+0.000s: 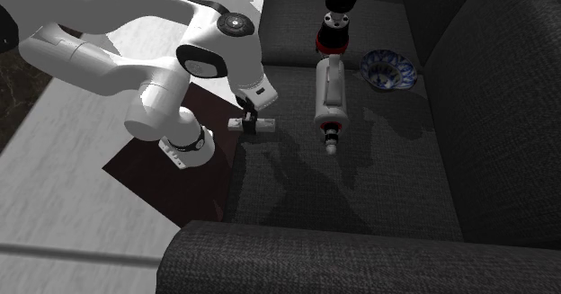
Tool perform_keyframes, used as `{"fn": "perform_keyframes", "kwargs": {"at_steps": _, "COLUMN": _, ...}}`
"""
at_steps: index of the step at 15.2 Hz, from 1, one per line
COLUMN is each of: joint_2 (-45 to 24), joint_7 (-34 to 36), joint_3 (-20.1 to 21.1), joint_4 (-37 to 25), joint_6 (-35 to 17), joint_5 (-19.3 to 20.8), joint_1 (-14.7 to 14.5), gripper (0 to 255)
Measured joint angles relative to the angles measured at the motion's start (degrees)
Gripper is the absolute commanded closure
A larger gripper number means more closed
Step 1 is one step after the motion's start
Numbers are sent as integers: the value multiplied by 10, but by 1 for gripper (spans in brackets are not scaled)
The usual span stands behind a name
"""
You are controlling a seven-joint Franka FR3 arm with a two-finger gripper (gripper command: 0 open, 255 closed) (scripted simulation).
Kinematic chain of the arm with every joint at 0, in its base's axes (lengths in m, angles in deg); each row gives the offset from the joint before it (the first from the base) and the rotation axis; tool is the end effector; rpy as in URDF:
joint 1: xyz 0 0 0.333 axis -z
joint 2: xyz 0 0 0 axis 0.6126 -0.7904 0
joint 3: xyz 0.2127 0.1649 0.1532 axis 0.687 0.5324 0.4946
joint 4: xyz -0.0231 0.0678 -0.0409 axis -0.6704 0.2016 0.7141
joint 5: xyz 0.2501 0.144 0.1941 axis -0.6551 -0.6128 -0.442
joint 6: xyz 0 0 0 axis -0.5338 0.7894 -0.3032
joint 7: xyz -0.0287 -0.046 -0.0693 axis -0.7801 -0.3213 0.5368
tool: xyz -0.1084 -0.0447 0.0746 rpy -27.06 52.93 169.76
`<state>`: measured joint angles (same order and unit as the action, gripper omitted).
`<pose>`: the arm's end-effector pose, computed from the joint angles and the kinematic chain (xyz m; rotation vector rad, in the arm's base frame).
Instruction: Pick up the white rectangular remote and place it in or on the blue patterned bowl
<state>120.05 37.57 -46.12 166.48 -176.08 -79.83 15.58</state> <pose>0.1801 0.1095 0.3679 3.0437 0.7156 0.0452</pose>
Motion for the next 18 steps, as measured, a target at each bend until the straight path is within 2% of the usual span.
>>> {"fn": "perform_keyframes", "kwargs": {"at_steps": 2, "joint_2": -11, "joint_7": 0, "joint_3": 2, "joint_4": 11, "joint_6": -22, "joint_5": -2, "joint_1": -1, "gripper": 0}}
{"fn": "perform_keyframes", "kwargs": {"at_steps": 8, "joint_2": -10, "joint_7": -1, "joint_3": 2, "joint_4": 16, "joint_6": -27, "joint_5": -2, "joint_1": -1, "gripper": 0}}
{"fn": "perform_keyframes", "kwargs": {"at_steps": 9, "joint_2": -10, "joint_7": -1, "joint_3": 2, "joint_4": 16, "joint_6": -27, "joint_5": -2, "joint_1": -1, "gripper": 255}}
{"fn": "perform_keyframes", "kwargs": {"at_steps": 18, "joint_2": -10, "joint_7": -1, "joint_3": 2, "joint_4": 16, "joint_6": -27, "joint_5": -2, "joint_1": -1, "gripper": 255}}
